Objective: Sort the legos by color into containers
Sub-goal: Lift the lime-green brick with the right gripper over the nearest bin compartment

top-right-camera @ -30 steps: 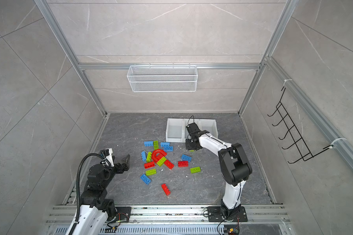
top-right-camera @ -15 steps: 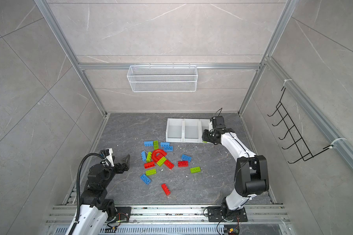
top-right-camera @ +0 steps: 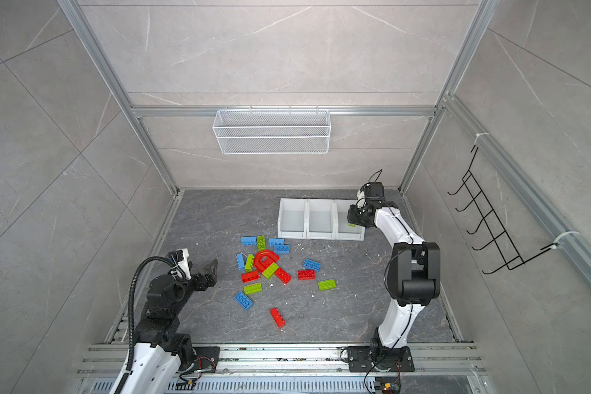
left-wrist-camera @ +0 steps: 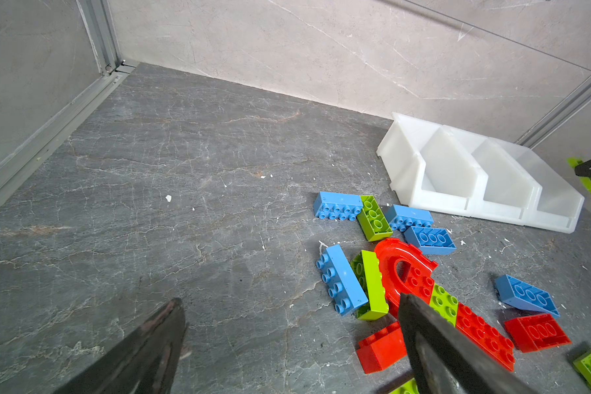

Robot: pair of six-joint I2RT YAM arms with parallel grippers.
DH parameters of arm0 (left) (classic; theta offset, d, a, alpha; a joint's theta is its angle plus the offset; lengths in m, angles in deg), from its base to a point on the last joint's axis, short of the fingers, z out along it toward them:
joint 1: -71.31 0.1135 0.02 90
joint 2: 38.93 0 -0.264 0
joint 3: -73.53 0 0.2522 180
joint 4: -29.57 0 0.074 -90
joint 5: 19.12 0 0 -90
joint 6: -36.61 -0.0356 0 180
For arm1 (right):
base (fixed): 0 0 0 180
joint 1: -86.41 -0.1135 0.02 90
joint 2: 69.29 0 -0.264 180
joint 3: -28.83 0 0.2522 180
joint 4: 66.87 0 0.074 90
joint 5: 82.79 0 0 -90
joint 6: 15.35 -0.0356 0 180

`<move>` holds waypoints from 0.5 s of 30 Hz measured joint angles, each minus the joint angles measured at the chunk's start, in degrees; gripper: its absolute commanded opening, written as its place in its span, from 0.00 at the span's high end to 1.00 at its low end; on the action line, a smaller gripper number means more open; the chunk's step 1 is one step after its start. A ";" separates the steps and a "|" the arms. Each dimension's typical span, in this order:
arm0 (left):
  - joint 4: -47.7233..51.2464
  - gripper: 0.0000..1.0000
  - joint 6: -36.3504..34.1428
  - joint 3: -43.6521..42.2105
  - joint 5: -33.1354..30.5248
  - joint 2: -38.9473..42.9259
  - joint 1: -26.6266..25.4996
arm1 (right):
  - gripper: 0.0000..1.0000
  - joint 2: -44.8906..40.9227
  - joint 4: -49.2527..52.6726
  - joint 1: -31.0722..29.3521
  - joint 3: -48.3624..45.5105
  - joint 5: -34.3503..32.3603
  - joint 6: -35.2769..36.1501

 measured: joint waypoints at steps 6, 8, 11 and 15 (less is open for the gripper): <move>0.17 0.00 0.00 0.00 -0.07 0.22 0.00 | 0.78 1.92 2.16 0.02 2.12 -1.42 1.95; 0.33 0.00 0.00 -0.04 -0.09 0.57 0.00 | 0.78 2.34 2.78 0.09 3.15 -1.57 2.47; 0.33 0.00 0.02 -0.11 -0.11 0.90 0.00 | 0.78 2.38 3.10 0.17 4.09 -1.31 2.67; 0.33 0.00 0.04 -0.15 -0.11 0.90 0.00 | 0.78 2.40 3.34 0.24 4.70 -0.55 2.67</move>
